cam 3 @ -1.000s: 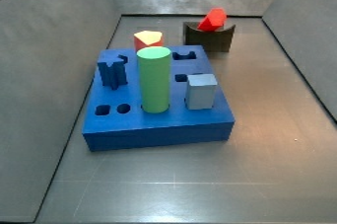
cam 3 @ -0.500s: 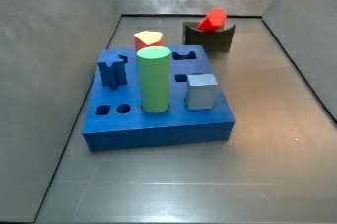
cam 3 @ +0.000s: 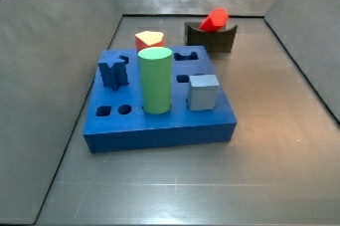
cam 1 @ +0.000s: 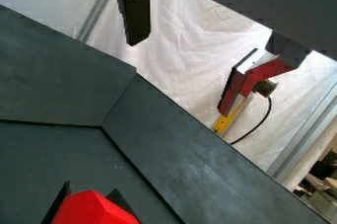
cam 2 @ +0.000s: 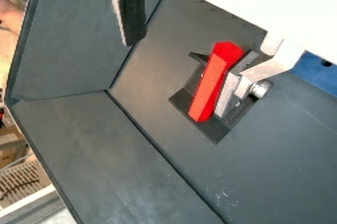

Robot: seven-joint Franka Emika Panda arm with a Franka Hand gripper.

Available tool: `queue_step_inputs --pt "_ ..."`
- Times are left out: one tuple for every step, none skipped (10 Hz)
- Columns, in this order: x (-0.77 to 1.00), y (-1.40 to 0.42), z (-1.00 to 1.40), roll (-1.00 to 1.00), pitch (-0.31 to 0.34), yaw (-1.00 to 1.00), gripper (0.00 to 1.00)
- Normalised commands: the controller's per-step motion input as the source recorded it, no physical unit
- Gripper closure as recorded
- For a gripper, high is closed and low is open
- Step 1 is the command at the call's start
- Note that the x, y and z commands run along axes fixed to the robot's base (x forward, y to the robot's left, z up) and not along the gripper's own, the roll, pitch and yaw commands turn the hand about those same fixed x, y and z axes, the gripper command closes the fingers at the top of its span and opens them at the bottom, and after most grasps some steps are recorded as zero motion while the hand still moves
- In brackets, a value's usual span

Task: Pick up the hexagon object. Move up. Place the hexagon object on the fixture. Regrasp the hexagon object. Move to above the board. Insert the hexagon object.
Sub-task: Regrasp the hexagon object.

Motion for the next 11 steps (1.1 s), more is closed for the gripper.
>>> queue_step_inputs --pt "0.23 -0.04 -0.02 0.14 0.036 0.10 0.00" --pt "0.23 -0.04 -0.02 0.14 0.036 0.10 0.00" --pt "0.23 -0.04 -0.02 0.14 0.036 0.10 0.00" --pt "0.23 -0.04 -0.02 0.14 0.036 0.10 0.00" --pt "0.23 -0.04 -0.02 0.14 0.036 0.10 0.00" --pt "0.23 -0.04 -0.02 0.14 0.036 0.10 0.00" --pt "0.09 0.05 -1.00 0.04 -0.075 0.04 0.00" --pt "0.09 0.05 -1.00 0.04 -0.080 0.04 0.00" --pt "0.09 0.05 -1.00 0.04 -0.080 0.04 0.00" --pt "0.08 0.04 -1.00 0.04 -0.065 0.02 0.00" --pt "0.08 0.04 -1.00 0.05 -0.068 0.01 0.00"
